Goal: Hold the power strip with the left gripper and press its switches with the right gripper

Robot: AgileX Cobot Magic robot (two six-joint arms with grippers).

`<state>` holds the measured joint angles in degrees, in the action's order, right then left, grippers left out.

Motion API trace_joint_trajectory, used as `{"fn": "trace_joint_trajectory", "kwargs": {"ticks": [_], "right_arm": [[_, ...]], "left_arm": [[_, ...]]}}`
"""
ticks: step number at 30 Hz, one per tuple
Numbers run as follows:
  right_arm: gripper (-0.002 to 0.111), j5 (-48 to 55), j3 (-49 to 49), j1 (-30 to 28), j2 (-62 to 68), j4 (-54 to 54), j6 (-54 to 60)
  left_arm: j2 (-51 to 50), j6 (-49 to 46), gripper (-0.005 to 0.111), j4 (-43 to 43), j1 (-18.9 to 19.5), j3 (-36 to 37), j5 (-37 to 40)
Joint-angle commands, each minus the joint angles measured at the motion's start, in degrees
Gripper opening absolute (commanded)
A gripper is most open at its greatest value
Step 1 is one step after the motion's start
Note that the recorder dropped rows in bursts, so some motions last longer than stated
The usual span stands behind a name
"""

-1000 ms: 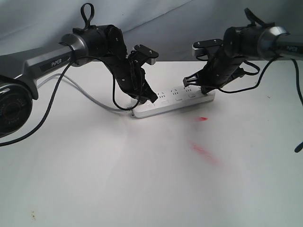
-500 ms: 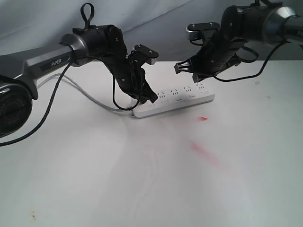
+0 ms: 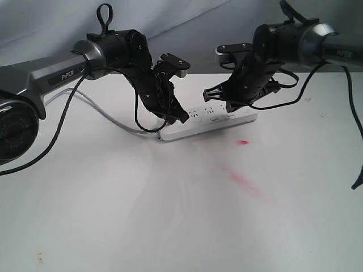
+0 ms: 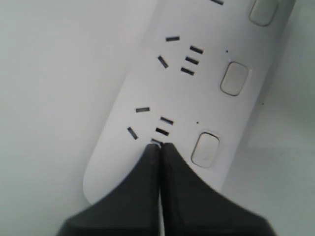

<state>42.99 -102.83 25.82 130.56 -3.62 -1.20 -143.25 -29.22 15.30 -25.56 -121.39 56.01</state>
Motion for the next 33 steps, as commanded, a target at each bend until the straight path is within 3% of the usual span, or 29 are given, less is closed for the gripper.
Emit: {"fn": "trace_joint_trajectory", "kwargs": {"ticks": [1, 33], "right_arm": [[0.000, -0.3, 0.1, 0.0, 1.0, 1.0, -0.4], [0.000, -2.3, 0.1, 0.0, 1.8, 3.6, -2.0]], "left_arm": [[-2.2, 0.0, 0.000, -0.8, 0.0, 0.9, 0.7], [-2.2, 0.1, 0.000, -0.8, 0.0, 0.9, 0.7]]}}
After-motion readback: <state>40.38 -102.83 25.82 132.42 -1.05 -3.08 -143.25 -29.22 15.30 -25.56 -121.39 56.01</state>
